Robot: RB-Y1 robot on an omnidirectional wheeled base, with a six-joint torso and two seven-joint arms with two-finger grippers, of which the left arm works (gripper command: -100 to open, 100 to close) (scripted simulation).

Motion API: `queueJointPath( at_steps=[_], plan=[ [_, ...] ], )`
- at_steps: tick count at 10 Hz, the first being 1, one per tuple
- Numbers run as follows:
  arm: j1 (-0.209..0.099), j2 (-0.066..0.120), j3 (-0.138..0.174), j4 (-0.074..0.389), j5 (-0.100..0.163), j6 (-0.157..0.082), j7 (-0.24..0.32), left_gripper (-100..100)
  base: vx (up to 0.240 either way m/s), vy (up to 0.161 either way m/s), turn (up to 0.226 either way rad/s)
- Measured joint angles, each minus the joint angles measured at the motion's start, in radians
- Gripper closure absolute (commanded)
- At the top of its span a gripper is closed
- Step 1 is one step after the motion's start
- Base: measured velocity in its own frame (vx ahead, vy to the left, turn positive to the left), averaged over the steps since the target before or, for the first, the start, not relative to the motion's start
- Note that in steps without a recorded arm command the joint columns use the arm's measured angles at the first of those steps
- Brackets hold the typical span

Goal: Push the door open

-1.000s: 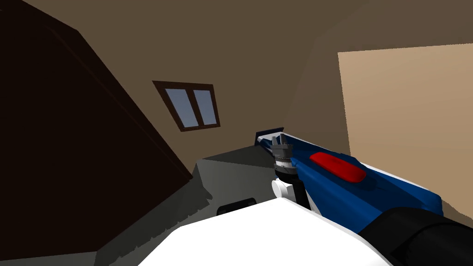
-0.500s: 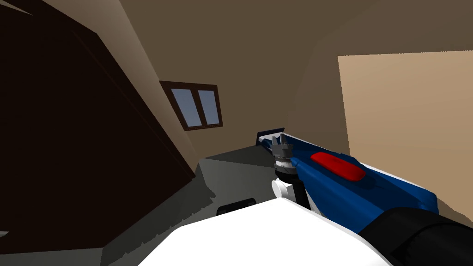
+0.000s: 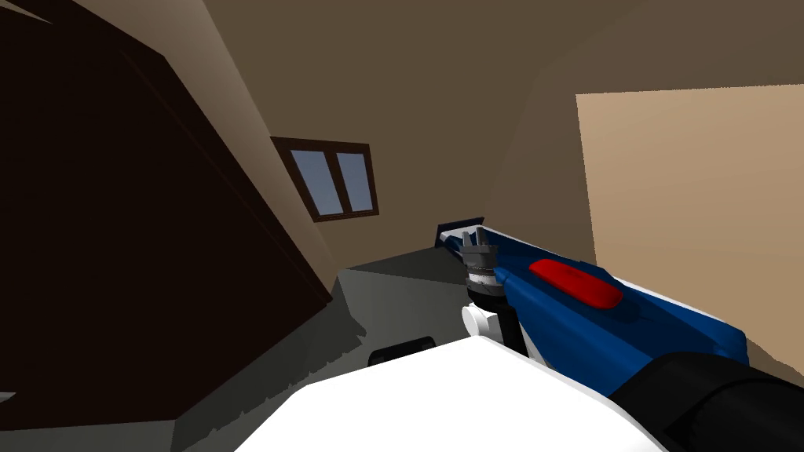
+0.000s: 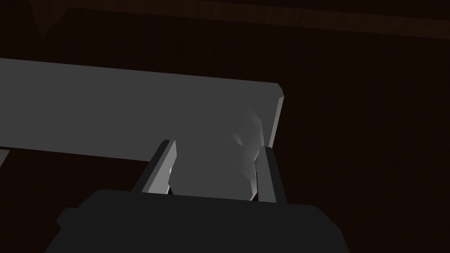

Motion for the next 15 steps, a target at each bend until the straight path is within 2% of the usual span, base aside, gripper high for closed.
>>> queueJointPath(
  at_steps=[3, 6, 11, 13, 14, 15],
  plan=[
    [-0.017, -0.010, 0.019, -0.003, 0.053, -0.042, 0.051, 100, 0.067, 0.109, 0.123],
    [-0.034, -0.008, 0.044, -0.003, 0.104, -0.079, 0.105, 100, 0.064, 0.115, 0.132],
    [-0.064, -0.015, 0.085, -0.013, 0.195, -0.144, 0.182, 100, 0.056, 0.083, 0.107],
    [-0.073, -0.014, 0.096, -0.002, 0.220, -0.168, 0.230, 100, 0.061, 0.082, 0.132],
    [-0.078, -0.015, 0.105, -0.004, 0.241, -0.183, 0.245, 100, 0.072, 0.100, 0.155],
    [-0.083, -0.026, 0.115, -0.020, 0.268, -0.196, 0.247, 100, 0.070, 0.088, 0.105]
  ],
)
